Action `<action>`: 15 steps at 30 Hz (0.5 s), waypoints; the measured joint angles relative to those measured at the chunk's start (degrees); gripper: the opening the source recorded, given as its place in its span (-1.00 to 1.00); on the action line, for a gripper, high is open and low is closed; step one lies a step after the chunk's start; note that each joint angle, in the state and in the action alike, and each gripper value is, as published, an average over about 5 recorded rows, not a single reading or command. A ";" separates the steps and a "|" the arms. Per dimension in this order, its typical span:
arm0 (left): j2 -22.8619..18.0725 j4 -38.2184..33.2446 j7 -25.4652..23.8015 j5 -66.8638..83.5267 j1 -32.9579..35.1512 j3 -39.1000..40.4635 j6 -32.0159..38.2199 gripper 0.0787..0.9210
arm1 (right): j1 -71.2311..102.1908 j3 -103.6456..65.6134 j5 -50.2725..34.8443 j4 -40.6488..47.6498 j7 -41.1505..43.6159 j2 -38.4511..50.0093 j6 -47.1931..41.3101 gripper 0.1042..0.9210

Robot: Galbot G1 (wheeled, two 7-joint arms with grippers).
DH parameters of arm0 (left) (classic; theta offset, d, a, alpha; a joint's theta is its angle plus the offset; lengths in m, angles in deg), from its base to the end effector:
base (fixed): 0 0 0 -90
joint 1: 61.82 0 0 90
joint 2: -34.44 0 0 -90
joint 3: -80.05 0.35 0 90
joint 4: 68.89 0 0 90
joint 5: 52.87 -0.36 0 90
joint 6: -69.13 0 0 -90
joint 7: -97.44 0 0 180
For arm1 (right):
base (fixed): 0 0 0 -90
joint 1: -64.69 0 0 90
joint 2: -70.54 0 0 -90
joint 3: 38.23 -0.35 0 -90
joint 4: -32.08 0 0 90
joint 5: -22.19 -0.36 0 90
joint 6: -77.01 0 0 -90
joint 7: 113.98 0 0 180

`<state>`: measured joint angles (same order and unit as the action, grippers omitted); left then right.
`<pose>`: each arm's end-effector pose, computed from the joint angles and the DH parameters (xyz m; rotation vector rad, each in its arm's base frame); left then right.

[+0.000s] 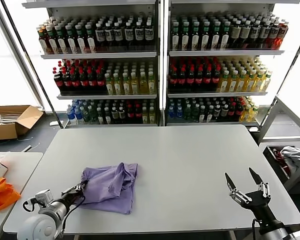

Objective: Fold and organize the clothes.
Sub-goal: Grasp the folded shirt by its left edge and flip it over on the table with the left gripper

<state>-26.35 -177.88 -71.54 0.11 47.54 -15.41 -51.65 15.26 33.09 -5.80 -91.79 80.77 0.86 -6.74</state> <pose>0.2576 0.1419 -0.2892 -0.0033 -2.5265 0.4287 0.1456 -0.1416 -0.2653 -0.3080 3.0604 0.0027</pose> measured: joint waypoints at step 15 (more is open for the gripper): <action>8.58 1.41 -0.68 12.43 0.63 -20.09 -1.72 -0.90 | 0.03 0.19 -0.71 0.18 0.01 0.74 1.18 0.76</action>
<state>-17.78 -176.47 -72.22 12.54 48.17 -35.50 -53.37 15.29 33.28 -6.51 -91.61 80.78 1.60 -5.57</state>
